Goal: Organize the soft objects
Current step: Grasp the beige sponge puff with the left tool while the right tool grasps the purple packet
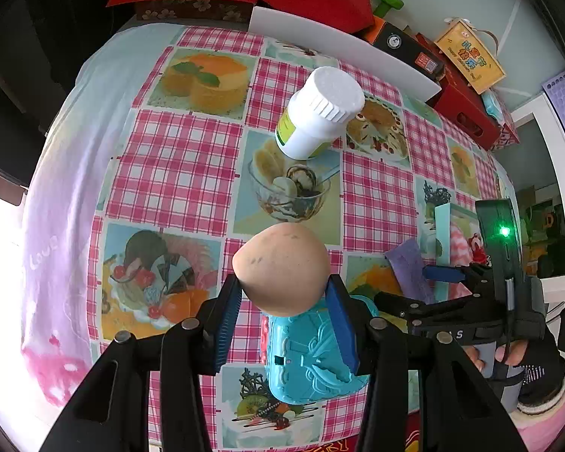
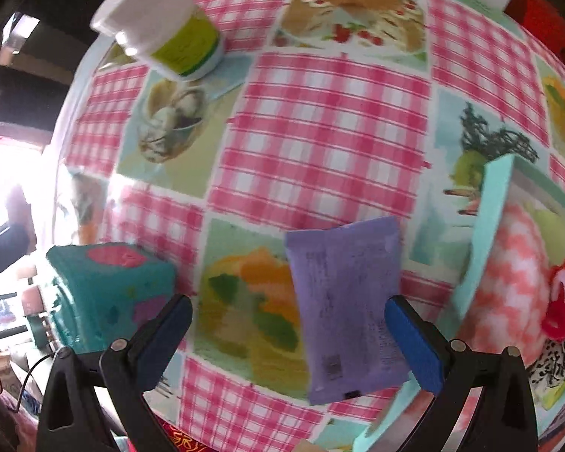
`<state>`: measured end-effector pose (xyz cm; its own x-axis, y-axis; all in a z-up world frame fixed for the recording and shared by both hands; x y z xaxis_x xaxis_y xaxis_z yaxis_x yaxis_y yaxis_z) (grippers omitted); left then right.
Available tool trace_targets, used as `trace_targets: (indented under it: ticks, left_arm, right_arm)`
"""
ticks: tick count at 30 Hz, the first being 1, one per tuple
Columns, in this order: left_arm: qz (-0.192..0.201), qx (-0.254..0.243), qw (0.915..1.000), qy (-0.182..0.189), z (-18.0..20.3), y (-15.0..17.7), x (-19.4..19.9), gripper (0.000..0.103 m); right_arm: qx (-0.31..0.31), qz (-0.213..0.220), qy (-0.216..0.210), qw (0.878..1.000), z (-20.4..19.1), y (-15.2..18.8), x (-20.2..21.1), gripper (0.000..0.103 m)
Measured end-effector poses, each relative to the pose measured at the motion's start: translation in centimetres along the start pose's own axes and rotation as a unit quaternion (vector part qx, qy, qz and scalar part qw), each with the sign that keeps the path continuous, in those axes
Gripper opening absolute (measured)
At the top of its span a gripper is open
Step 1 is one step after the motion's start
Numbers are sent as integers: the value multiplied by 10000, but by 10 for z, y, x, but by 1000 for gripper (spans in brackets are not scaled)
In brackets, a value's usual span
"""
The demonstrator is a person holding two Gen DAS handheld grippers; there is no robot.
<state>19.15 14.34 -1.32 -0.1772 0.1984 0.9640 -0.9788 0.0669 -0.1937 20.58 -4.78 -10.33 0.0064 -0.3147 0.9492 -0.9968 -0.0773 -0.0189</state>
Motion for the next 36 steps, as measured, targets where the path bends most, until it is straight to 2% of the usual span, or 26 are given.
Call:
trace_targets:
  ticks: [6, 15, 29, 32, 36]
  left_arm:
    - [-21, 17, 10000, 7, -1, 0, -2, 48]
    - [-70, -3, 10000, 2, -1, 1, -7, 48]
    - [-112, 29, 9999, -34, -3, 0, -13, 48]
    - [-119, 27, 9999, -39, -3, 0, -13, 48]
    - [-119, 31, 9999, -36, -2, 0, -14, 48]
  right_arm:
    - [440, -21, 718, 9964, -11, 4, -4, 103]
    - [930, -169, 1155, 9888, -23, 18, -26, 103]
    - [1081, -106, 1176, 9871, -22, 41, -48, 102]
    - [1083, -13, 1180, 9871, -10, 45, -37, 91]
    - [1065, 106, 1204, 9869, -5, 44, -21, 63]
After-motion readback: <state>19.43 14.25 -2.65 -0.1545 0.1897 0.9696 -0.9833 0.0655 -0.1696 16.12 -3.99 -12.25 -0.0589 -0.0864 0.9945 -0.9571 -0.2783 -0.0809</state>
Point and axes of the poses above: each gripper's, at about its wrist camera, not at the fingertips, and x roughly against the way its jaws point, z to its right, y to its underside, the point moved 2 cm from there along -x, roughly the way its jaws point, and after that the axes turned 6 degrees about -y, right-handed, at the moved point
